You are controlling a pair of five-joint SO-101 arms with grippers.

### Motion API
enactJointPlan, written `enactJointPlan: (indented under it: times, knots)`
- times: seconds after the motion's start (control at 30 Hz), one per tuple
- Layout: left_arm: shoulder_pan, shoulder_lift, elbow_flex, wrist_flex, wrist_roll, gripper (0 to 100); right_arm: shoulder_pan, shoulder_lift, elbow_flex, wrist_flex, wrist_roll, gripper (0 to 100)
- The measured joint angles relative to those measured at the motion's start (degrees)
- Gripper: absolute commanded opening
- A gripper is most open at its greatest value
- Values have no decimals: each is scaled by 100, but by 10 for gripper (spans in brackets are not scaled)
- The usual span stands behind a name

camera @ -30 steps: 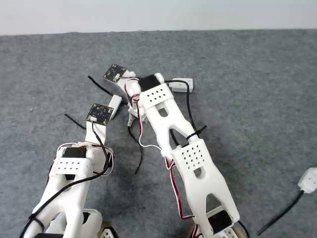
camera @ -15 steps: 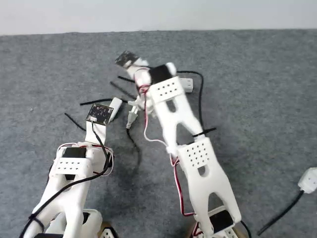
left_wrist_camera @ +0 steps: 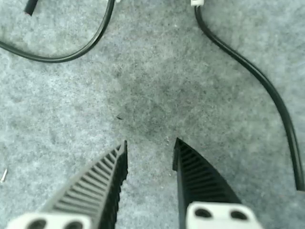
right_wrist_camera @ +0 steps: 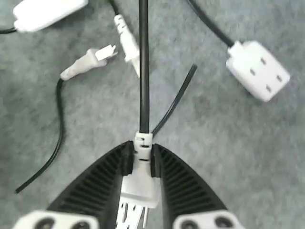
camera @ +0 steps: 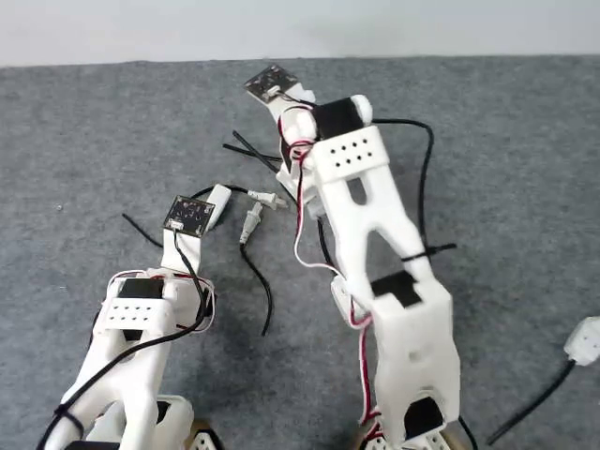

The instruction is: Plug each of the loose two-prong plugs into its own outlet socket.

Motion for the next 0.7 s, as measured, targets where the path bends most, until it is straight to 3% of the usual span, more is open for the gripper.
enactJointPlan:
  times: [0.07, 0.33, 0.47, 0.7]
  knots:
    - [0, 44, -26, 0, 0, 14, 0, -536, 422, 0, -26, 8]
    - [-9, 2145, -1609, 659, -193, 12, -132, -2593, 1565, 0, -44, 8]
    - [-9, 3059, -2391, 1248, -633, 12, -598, -3473, 1978, 0, -44, 8]
    - [-9, 3121, -2497, 1363, -897, 12, -1697, -4800, 2866, 0, -44, 8]
